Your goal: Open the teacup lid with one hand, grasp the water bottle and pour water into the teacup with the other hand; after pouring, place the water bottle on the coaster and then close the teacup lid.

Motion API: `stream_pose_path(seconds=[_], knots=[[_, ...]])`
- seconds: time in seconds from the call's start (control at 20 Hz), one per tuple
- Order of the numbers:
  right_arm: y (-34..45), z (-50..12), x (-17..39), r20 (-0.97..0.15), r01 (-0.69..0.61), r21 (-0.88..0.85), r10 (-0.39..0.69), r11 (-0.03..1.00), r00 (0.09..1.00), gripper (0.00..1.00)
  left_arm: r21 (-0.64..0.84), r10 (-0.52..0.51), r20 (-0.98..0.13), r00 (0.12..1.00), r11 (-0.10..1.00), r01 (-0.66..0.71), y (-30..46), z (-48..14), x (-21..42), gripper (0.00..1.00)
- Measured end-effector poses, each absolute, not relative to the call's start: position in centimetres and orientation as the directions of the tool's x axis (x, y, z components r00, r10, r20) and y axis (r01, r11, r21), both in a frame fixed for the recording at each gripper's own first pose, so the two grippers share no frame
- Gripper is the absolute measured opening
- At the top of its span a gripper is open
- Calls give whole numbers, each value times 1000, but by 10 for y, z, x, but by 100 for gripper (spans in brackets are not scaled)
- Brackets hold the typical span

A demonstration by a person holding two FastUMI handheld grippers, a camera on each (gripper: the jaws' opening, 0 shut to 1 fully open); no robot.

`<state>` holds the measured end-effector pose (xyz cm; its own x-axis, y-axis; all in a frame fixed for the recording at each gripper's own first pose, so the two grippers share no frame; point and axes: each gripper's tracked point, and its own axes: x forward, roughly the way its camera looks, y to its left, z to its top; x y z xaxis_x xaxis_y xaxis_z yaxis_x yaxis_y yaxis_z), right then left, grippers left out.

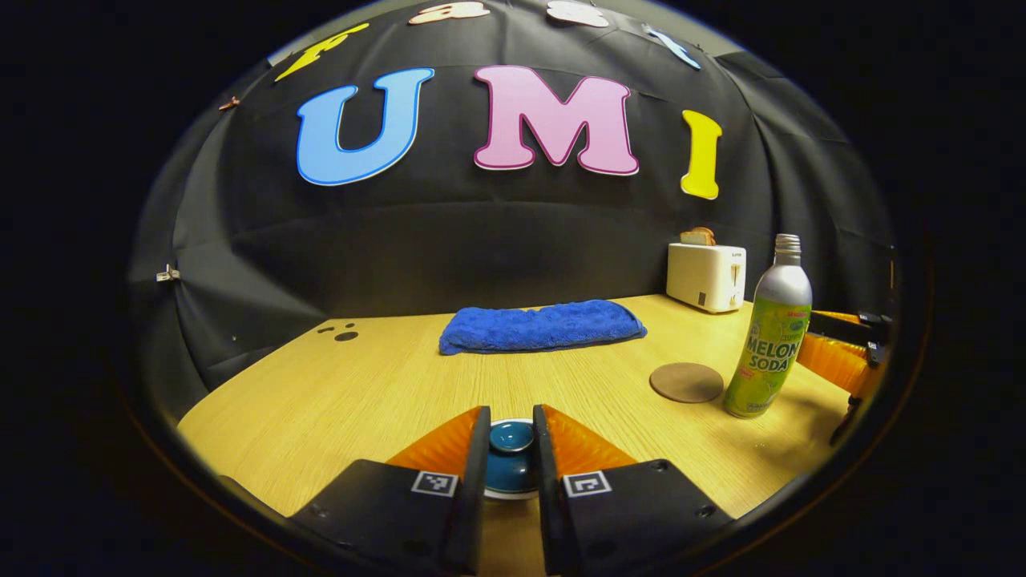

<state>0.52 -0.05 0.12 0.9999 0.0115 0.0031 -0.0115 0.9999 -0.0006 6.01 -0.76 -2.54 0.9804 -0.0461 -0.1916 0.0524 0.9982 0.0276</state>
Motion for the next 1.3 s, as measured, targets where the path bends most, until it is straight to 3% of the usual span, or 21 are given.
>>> stream_pose_path(seconds=[0.1, 0.5, 0.7, 0.75, 0.8, 0.9, 1.0, 1.1, 1.3], knots=[[-1, 2, 10, 4, -14, 0, 14, 1000, 1000, 98, -12, -25, -131, 991, 1000, 24, -2, -15, 55, 31], [0, 0, 39, -3, 9, -1, -9, 1000, 1000, 98, -318, -9, 30, 1000, 948, 18, 28, 33, 14, 30], [-2, 0, 48, -5, 34, -1, -34, 999, 999, 97, -362, 10, 48, 999, 932, 8, 59, 36, 1, 30], [0, 2, 48, -6, 32, -4, -32, 999, 999, 89, -371, 13, 43, 999, 929, 4, 64, 34, 0, 34], [2, 0, 50, -9, 20, -4, -21, 1000, 1000, 82, -384, 3, 38, 999, 923, 11, 66, 35, -1, 30], [5, 2, 54, -16, 20, -43, -20, 999, 1000, 79, -400, -11, 58, 998, 916, 33, 71, 43, -7, 31], [9, 18, 57, -7, 48, -286, -52, 957, 999, 78, -386, -3, 56, 998, 922, 24, 82, 44, -9, 30], [26, 48, 61, 52, 79, -569, -60, 818, 997, 78, -400, -19, 53, 998, 916, 39, 83, 44, -10, 30], [71, 43, 71, 35, 17, -812, 20, 584, 999, 77, -421, -25, 61, 998, 906, 49, 96, 44, -12, 30]])
